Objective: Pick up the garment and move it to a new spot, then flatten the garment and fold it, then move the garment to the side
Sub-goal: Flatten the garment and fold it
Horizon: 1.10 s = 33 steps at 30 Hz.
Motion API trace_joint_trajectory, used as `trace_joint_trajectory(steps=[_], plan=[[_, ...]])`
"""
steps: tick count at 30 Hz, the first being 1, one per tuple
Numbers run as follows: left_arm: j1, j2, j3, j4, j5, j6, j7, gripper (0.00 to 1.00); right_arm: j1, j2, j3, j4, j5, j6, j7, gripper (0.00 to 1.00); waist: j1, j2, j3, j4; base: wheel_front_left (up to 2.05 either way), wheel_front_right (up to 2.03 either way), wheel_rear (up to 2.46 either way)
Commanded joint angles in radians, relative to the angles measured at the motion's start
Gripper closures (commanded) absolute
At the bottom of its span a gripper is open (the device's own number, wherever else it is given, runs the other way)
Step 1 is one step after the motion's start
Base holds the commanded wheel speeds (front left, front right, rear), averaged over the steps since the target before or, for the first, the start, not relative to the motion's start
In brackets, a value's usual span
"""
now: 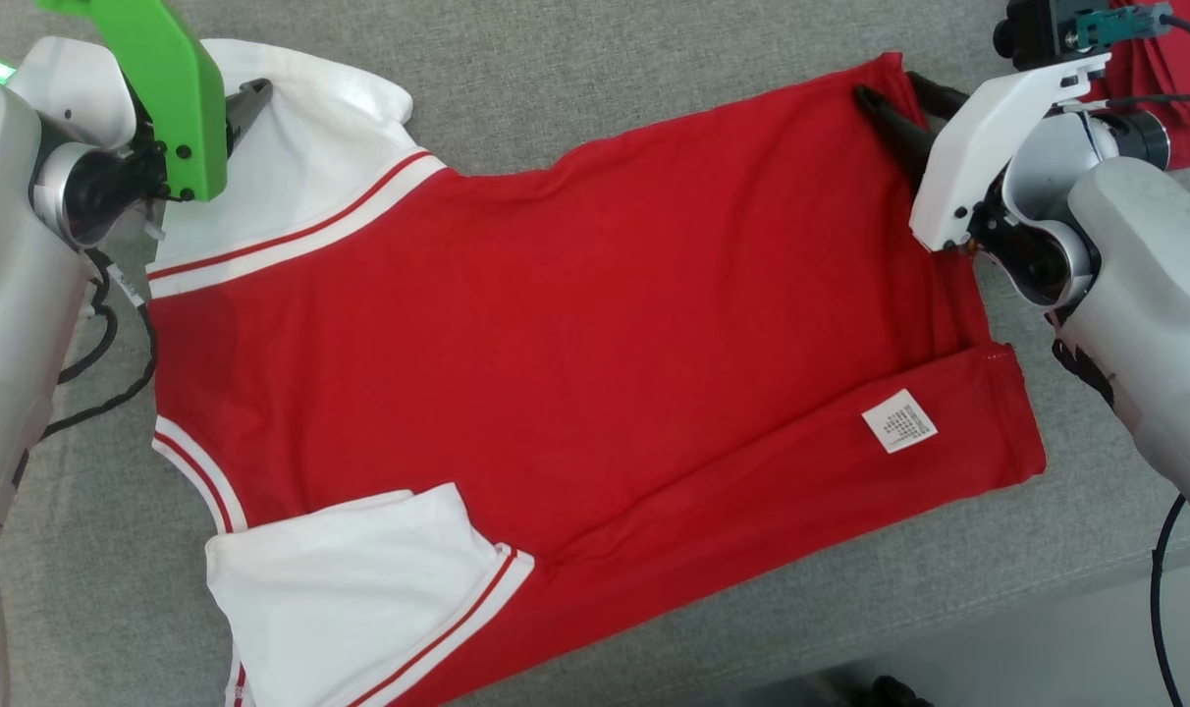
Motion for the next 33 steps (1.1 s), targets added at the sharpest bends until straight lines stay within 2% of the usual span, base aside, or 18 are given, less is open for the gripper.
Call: trace_joint_trajectory(steps=[1,2,3,6,11,16,24,29,31,33], plan=[[0.021,0.003,-0.019,0.016,-0.012,0.002,0.022,0.54,0.059,0.009,0.048,0.013,0.013,0.001,0.02,0.91,-0.0001,-0.0001,-0.01,-0.001,0.0,0.0,0.0],[0.022,0.005,-0.021,0.015,-0.017,0.002,0.021,0.8,0.057,0.004,0.059,0.014,0.018,0.0,0.01,1.0,-0.0001,-0.0001,-0.014,-0.001,0.0,0.0,0.0],[0.022,0.01,-0.023,0.014,-0.02,0.002,0.008,1.0,0.054,-0.004,0.072,0.017,0.024,0.0,-0.004,1.0,-0.0001,-0.0001,-0.021,0.0,0.0,0.0,0.0],[0.021,0.022,-0.031,0.013,-0.014,0.002,-0.03,1.0,0.035,-0.02,0.084,0.037,0.033,-0.001,-0.069,1.0,-0.0001,-0.0001,-0.037,0.004,0.0,0.0,0.0],[0.017,0.033,-0.035,0.031,-0.009,0.002,-0.117,1.0,0.003,-0.012,0.083,0.083,0.035,-0.001,-0.26,1.0,-0.0001,-0.0001,-0.071,0.017,0.0,0.0,0.0],[0.03,0.039,-0.047,0.038,-0.028,0.002,-0.172,1.0,-0.005,-0.006,0.087,0.151,0.048,-0.001,-0.362,1.0,-0.0001,-0.0001,-0.114,0.039,0.0,0.0,0.0],[0.08,0.092,-0.13,-0.104,-0.107,0.002,-0.157,1.0,0.053,-0.02,0.119,0.174,0.074,-0.001,-0.424,1.0,-0.0001,-0.0001,-0.202,0.087,0.0,0.0,0.0],[0.13,0.157,-0.174,-0.246,-0.196,0.002,-0.118,1.0,0.107,-0.047,0.151,0.171,0.096,-0.001,-0.432,1.0,-0.0001,-0.0001,-0.262,0.112,0.0,0.0,0.0],[0.161,0.208,-0.201,-0.331,-0.242,0.002,-0.08,1.0,0.133,-0.068,0.187,0.141,0.092,0.0,-0.435,1.0,-0.0001,-0.0001,-0.292,0.126,0.0,0.0,0.0],[0.185,0.233,-0.212,-0.382,-0.279,0.002,-0.047,1.0,0.151,-0.082,0.202,0.128,0.098,-0.001,-0.437,1.0,-0.0001,-0.0001,-0.311,0.133,0.0,0.0,0.0]])
